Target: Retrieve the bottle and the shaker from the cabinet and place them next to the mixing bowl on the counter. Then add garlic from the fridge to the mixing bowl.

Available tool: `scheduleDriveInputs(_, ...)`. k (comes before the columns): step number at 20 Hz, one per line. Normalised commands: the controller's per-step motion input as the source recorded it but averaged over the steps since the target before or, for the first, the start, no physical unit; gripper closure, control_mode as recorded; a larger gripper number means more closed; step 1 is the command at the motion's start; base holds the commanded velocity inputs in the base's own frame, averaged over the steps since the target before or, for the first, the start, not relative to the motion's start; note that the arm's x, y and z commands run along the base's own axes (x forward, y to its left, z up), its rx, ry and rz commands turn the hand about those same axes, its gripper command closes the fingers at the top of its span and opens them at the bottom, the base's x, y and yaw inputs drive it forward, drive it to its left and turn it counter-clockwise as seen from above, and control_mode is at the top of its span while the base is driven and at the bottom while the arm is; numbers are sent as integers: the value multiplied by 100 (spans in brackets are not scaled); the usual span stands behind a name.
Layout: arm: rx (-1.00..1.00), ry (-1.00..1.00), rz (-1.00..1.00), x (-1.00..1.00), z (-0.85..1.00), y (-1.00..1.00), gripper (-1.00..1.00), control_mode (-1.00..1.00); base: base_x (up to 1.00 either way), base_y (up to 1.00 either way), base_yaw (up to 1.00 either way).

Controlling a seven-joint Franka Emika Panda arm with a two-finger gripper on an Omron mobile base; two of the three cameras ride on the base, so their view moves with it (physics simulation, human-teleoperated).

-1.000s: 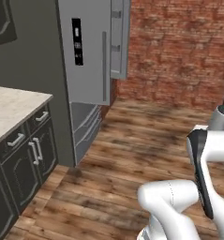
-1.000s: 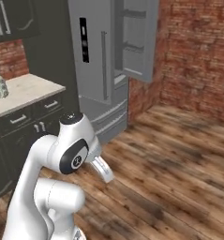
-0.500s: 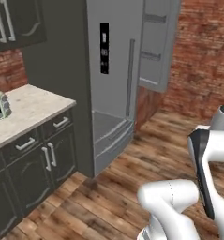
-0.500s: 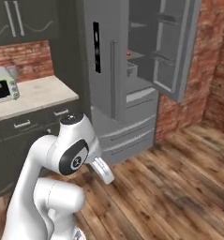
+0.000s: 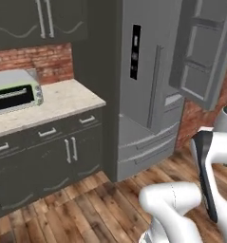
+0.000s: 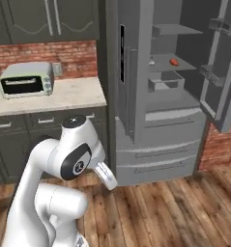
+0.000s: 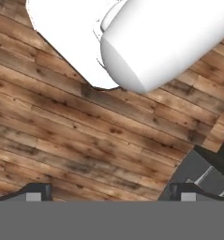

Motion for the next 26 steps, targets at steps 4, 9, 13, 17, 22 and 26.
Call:
scheduleDriveInputs(4,0,0,0,0,0,0,-100,100,0,-90,60)
scheduleDriveInputs(9,0,0,0,0,0,0,-100,100,-3,-87,67)
scheduleDriveInputs(13,0,0,0,0,0,0,-100,100,-37,-92,63)
scheduleDriveInputs(17,0,0,0,0,0,0,-100,100,-50,-87,47)
scheduleDriveInputs(22,0,0,0,0,0,0,-100,100,-1,-91,15)
scheduleDriveInputs(26,0,0,0,0,0,0,-100,100,7,-64,0)
